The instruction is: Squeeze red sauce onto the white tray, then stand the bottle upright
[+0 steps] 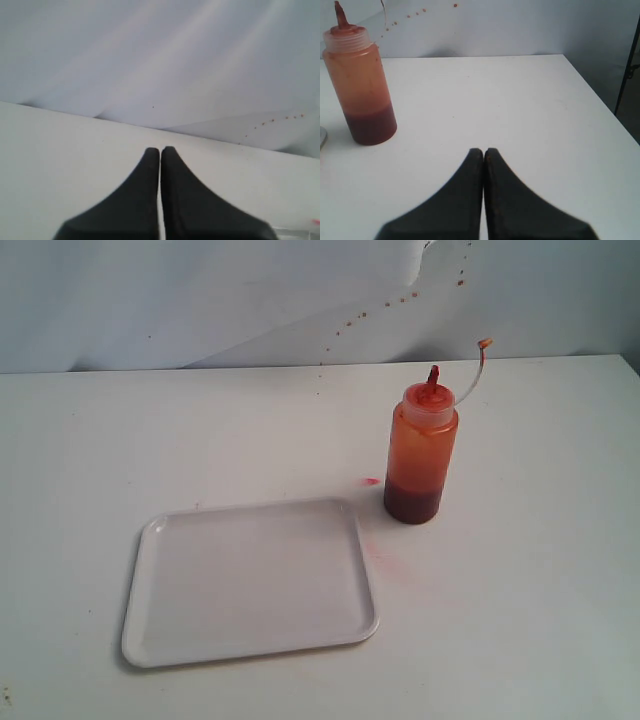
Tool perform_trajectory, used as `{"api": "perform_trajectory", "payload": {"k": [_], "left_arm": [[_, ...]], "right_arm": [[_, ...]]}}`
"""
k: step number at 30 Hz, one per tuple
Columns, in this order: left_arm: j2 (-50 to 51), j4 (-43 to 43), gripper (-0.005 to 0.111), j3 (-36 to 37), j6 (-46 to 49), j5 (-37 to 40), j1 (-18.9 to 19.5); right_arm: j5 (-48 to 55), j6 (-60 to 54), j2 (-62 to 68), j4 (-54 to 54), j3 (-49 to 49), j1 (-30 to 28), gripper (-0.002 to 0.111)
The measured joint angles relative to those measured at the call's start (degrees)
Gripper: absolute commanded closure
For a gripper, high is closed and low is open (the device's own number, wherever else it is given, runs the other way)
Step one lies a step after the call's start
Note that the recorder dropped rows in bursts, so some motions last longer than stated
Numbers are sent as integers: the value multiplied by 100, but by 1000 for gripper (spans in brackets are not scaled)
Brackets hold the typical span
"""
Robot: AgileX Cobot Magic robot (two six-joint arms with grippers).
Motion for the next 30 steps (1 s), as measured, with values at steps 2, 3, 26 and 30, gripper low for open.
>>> {"api": "perform_trajectory", "payload": {"k": [2, 3, 26, 30], "left_arm": [[0, -211, 105, 0, -46, -322, 0], [0, -337, 105, 0, -126, -526, 0], [5222, 2837, 105, -2951, -2734, -5167, 0], [7436, 4048, 105, -3532, -2934, -6760, 0]], "right_arm": [[0, 0, 0, 0, 0, 0, 108], [0, 0, 0, 0, 0, 0, 108], [0, 0, 0, 0, 0, 0, 108], [0, 0, 0, 0, 0, 0, 108]]}}
